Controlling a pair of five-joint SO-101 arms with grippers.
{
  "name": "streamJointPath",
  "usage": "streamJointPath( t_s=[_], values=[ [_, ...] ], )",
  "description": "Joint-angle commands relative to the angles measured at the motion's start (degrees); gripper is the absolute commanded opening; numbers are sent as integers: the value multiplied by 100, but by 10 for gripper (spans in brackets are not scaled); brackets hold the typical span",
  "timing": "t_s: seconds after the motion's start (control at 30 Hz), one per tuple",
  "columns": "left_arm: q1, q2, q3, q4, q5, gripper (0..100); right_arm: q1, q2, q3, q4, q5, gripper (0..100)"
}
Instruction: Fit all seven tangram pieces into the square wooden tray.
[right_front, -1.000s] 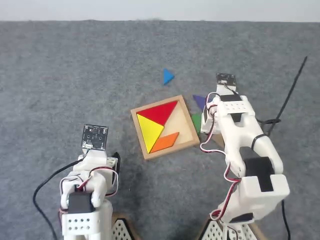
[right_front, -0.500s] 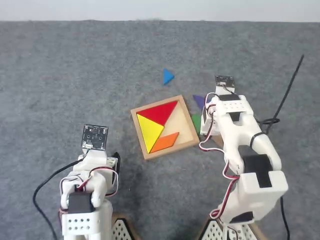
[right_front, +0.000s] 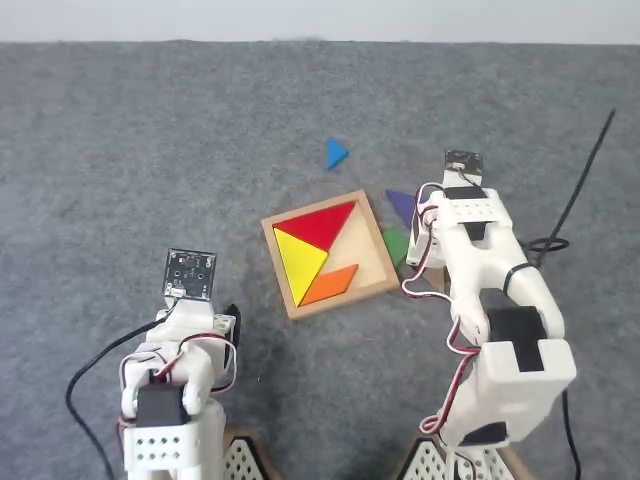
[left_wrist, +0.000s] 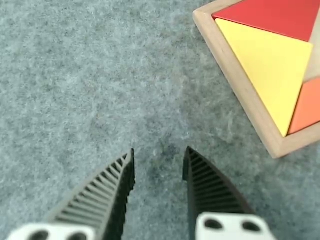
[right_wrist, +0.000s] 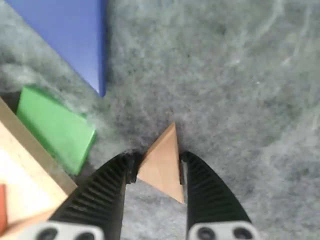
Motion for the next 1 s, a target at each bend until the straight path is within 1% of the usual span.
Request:
streamJointPath(
  t_s=[0.0, 0.1, 0.27, 0.5, 0.57, 0.63, 0.7, 0.73, 0.83, 0.97],
  values=[
    [18, -158, -48, 53, -35, 153, -57, -75, -202, -66, -114, 30],
    [18, -158, -48, 53, -35, 153, -127, -585, -193, -22, -141, 30],
    [18, -158, -48, 53, -35, 153, -664, -1174, -229, 13, -299, 30],
    [18, -158, -48, 53, -35, 153, -1622, -778, -1020, 40, -369, 30],
    [18, -158, -48, 53, -35, 153, -1851, -567, -1424, 321, -396, 30],
    [18, -158, -48, 53, -35, 153, -1877, -409, -1864, 866, -501, 33],
    [18, -158, -48, 53, -35, 153, -1684, -330, -2136, 1332, -563, 35],
    [18, -158, -48, 53, -35, 153, -1578, -303, -2163, 1385, -554, 35],
    [18, -158, -48, 53, -35, 153, -1437, -303, -1873, 1262, -519, 35],
    [18, -158, -48, 53, -35, 153, -1490, -347, -1134, 936, -176, 35]
  ],
)
